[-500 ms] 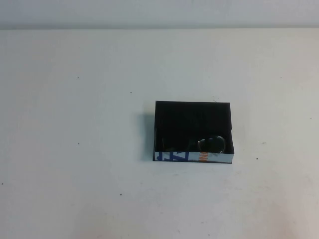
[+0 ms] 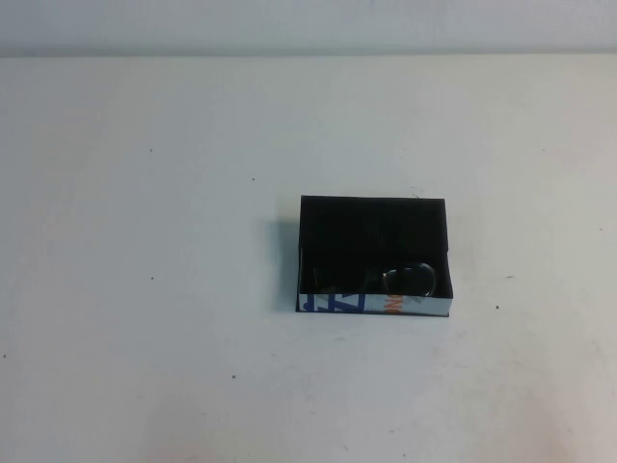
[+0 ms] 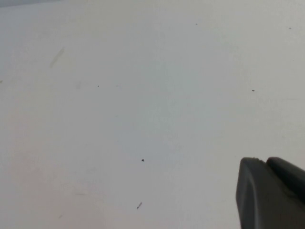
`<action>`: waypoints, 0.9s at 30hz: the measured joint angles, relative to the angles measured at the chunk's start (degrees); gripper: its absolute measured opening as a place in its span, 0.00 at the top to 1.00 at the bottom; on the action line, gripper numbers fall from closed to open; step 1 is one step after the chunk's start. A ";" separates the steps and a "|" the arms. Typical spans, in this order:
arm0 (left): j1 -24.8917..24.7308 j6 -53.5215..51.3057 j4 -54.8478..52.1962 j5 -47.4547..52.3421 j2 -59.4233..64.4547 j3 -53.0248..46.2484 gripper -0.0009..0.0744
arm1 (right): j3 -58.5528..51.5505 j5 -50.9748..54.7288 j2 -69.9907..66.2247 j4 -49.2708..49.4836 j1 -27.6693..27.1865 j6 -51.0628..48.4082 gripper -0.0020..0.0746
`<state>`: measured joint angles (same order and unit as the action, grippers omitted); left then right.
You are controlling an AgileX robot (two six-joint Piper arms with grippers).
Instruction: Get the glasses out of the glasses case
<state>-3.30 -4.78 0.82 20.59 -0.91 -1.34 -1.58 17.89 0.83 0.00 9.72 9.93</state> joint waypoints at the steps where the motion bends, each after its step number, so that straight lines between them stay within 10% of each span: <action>1: 0.00 0.00 0.00 0.00 0.00 0.00 0.99 | 0.00 0.00 0.00 0.00 0.00 0.00 1.00; 18: 0.00 0.00 0.00 0.00 0.00 0.00 0.99 | 0.00 -3.96 0.00 3.63 0.00 0.00 1.00; 27: 0.00 0.00 0.00 0.00 0.00 0.00 0.99 | 19.76 6.00 -0.24 5.68 0.00 0.00 1.00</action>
<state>-3.30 -4.78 0.82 20.59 -0.91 -1.34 18.17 23.89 0.59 5.68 9.72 9.93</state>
